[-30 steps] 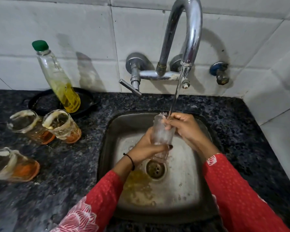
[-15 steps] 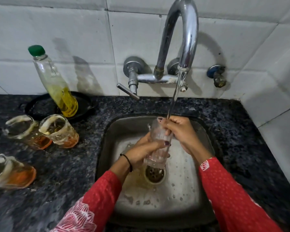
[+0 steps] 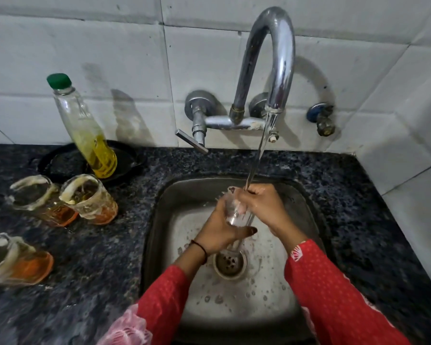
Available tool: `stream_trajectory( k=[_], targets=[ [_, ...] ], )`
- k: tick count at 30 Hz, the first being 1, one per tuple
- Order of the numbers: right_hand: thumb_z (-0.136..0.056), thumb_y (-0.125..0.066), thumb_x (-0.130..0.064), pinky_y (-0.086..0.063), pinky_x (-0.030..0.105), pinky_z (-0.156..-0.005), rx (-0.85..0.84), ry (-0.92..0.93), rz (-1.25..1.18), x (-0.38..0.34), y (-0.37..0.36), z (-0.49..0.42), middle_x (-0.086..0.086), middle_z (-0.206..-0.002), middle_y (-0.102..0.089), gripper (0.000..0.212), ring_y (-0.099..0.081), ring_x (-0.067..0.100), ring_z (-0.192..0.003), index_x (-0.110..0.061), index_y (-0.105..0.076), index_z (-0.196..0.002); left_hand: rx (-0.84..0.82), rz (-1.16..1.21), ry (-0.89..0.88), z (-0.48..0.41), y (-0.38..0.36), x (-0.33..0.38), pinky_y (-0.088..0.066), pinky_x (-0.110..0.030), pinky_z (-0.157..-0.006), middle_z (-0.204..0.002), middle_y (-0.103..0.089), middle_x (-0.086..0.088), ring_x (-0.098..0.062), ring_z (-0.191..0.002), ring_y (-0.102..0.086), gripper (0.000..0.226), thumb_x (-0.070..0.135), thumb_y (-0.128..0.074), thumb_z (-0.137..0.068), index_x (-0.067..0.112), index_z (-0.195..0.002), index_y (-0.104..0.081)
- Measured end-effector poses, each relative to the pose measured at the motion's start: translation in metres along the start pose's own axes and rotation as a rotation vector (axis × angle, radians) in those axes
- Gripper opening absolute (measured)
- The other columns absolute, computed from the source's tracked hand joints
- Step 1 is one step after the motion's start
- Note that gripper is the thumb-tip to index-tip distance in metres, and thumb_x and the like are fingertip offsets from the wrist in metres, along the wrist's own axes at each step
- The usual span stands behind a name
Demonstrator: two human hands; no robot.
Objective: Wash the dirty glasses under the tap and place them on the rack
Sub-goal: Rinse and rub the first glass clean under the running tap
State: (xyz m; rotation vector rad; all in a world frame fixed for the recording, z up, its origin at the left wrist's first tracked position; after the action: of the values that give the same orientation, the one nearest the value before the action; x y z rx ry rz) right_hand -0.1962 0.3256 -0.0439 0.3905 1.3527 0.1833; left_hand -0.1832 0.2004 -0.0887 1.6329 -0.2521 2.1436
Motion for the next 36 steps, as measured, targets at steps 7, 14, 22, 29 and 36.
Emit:
stream_trajectory(
  k=[7,14,22,29,36],
  targets=[
    [-0.085,-0.067,-0.02,-0.045,0.026,-0.057,0.023,-0.028,-0.088,0.005,0.001,0.002,0.003,-0.05,-0.06,0.028,-0.054,0.011,-0.048,-0.006,-0.067,-0.061,-0.261,0.382,0.104,0.006,0.009,0.003,-0.057,-0.036,-0.075,-0.115,-0.063,-0.009,-0.021,-0.091,-0.066,0.052,0.021,-0.071,-0.08,0.028,-0.127,-0.049],
    [-0.085,-0.067,-0.014,-0.048,0.023,-0.058,0.015,-0.065,-0.453,0.002,0.006,0.007,0.018,-0.067,-0.062,0.02,-0.055,0.015,-0.054,0.004,-0.069,-0.075,-0.227,0.406,0.017,0.002,0.014,0.006,-0.053,-0.039,-0.093,-0.129,-0.059,-0.001,-0.022,-0.117,-0.058,0.063,0.021,-0.071,-0.078,0.022,-0.136,-0.045],
    [-0.084,-0.07,-0.019,-0.049,0.019,-0.056,0.01,-0.051,-0.217,0.001,0.0,0.004,0.002,-0.052,-0.066,0.025,-0.059,0.01,-0.049,-0.003,-0.07,-0.064,-0.002,-0.07,-0.116,0.001,0.009,0.006,-0.049,-0.028,-0.096,-0.13,-0.055,0.004,-0.014,-0.115,-0.056,0.082,0.024,-0.079,-0.072,0.023,-0.14,-0.033],
    [-0.087,-0.065,-0.018,-0.047,0.02,-0.058,-0.012,-0.039,-0.073,0.001,-0.001,0.003,0.003,-0.049,-0.062,0.032,-0.056,0.01,-0.047,-0.01,-0.067,-0.056,-0.056,-0.067,-0.054,0.0,0.012,0.005,-0.05,-0.045,-0.097,-0.132,-0.056,0.0,-0.016,-0.114,-0.058,0.094,0.043,-0.075,-0.06,0.024,-0.142,-0.034],
    [-0.088,-0.065,-0.019,-0.049,0.022,-0.054,-0.057,-0.049,-0.433,-0.006,0.005,0.009,0.003,-0.052,-0.063,0.028,-0.056,0.012,-0.047,-0.005,-0.067,-0.063,-0.339,0.612,0.107,0.008,0.022,0.012,-0.057,-0.039,-0.079,-0.116,-0.066,-0.007,-0.024,-0.099,-0.065,0.052,0.025,-0.068,-0.078,0.021,-0.127,-0.052]
  ],
)
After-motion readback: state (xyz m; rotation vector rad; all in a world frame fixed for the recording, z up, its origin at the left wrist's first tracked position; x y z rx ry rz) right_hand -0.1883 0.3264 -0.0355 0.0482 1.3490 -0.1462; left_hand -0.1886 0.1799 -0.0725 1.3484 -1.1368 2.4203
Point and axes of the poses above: each hand's wrist, its own z-axis away from the middle knuckle, its own y-axis out of the back of the hand, x = y × z, the point moved 1 cm from there along -z, towards the middle knuckle
